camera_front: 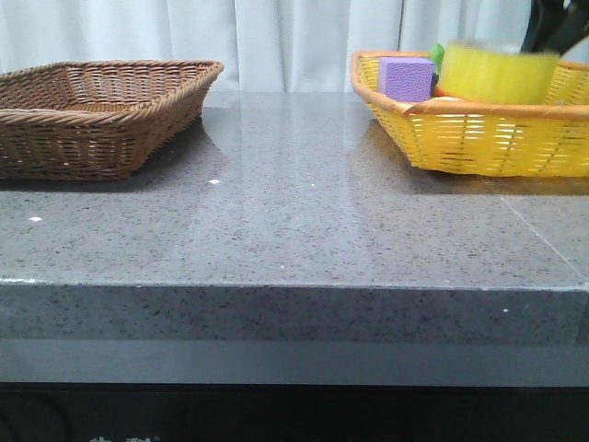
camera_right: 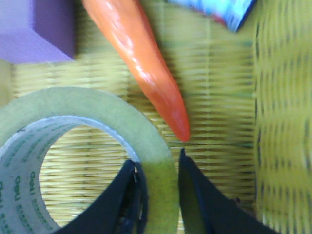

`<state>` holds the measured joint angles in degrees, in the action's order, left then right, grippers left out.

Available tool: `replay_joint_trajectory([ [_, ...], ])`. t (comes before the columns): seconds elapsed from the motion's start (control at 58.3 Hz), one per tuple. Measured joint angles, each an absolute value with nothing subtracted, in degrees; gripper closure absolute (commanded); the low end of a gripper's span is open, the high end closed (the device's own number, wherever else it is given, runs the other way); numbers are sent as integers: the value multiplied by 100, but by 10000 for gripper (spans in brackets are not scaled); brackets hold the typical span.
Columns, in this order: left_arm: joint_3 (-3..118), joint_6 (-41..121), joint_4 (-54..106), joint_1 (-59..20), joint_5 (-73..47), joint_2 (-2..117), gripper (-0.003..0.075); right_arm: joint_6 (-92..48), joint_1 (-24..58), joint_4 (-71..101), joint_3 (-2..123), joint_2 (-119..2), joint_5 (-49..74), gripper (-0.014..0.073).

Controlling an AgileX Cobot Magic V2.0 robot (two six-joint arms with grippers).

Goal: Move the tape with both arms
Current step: 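Lift the tape roll from the yellow basket onto the table between baskets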

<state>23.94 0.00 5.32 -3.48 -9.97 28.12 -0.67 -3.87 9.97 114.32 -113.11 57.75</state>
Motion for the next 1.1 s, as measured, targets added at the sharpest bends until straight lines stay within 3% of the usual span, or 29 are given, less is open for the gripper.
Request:
replay_joint_trajectory([
  [0.24,2394,0,532,-348,-997,2812,153,-357,-144,1266,11432,-10577,5772,487],
  [0.412,2394,0,532,-348,-997,2812,153,-517,494,1288,11208,-10079,5745,487],
  [0.755,2394,0,532,-348,-997,2812,153,-599,2070,1401,9064,-9045,4747,487],
  [1.098,2394,0,532,-348,-997,2812,153,-604,3177,1410,7770,-9212,4011,487],
])
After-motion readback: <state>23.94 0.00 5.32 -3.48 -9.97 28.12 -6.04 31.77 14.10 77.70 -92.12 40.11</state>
